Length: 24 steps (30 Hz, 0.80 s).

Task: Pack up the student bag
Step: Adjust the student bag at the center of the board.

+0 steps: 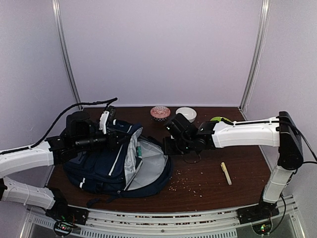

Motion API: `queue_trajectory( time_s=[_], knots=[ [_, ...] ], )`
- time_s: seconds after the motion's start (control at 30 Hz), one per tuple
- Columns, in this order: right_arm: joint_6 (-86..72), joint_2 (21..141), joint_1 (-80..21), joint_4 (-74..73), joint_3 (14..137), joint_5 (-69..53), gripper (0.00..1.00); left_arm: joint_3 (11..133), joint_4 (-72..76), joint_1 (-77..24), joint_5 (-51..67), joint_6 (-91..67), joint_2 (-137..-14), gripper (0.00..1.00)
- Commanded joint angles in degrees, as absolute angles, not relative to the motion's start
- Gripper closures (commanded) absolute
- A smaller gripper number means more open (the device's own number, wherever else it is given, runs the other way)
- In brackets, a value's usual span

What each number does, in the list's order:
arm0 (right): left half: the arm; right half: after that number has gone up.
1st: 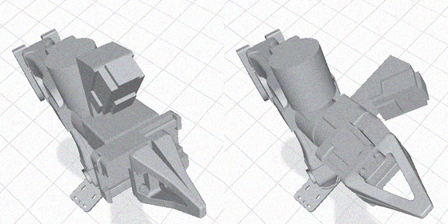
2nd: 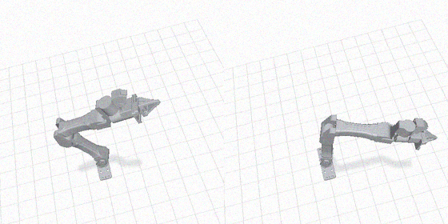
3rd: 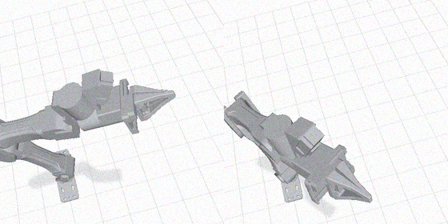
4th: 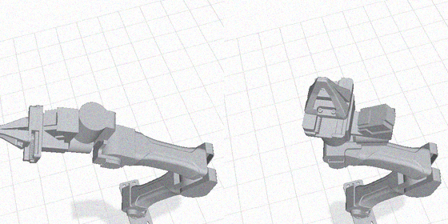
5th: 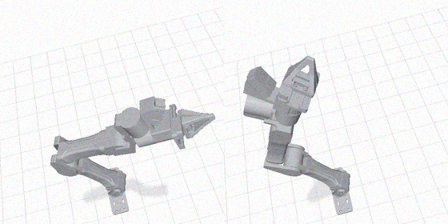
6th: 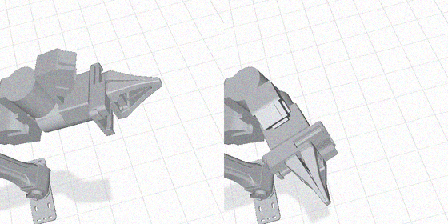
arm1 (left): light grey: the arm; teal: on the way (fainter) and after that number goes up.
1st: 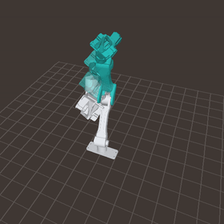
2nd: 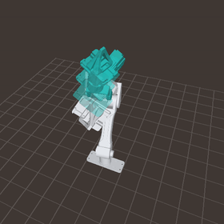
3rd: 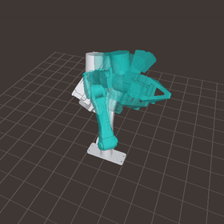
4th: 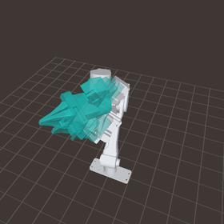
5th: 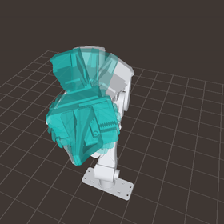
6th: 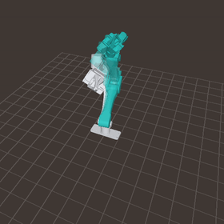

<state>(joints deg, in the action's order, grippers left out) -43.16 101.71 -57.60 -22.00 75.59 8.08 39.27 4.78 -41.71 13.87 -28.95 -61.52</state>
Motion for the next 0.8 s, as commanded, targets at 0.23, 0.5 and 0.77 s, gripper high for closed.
queue_trajectory(
  time_s=[0.23,0.5,0.77],
  knots=[
    [-40.44,102.72,-59.16,-38.97,83.43,10.69,0.43,35.75,20.10,-41.13,15.31,-33.73,-65.60,1.00],
    [-43.48,102.55,-59.99,-38.52,82.69,12.60,0.46,36.29,18.91,-41.20,15.89,-33.29,-64.35,1.00],
    [-43.37,82.11,-59.37,-33.07,70.02,24.71,0.46,36.52,13.30,-41.22,13.11,-33.31,-59.90,1.00]
  ],
)
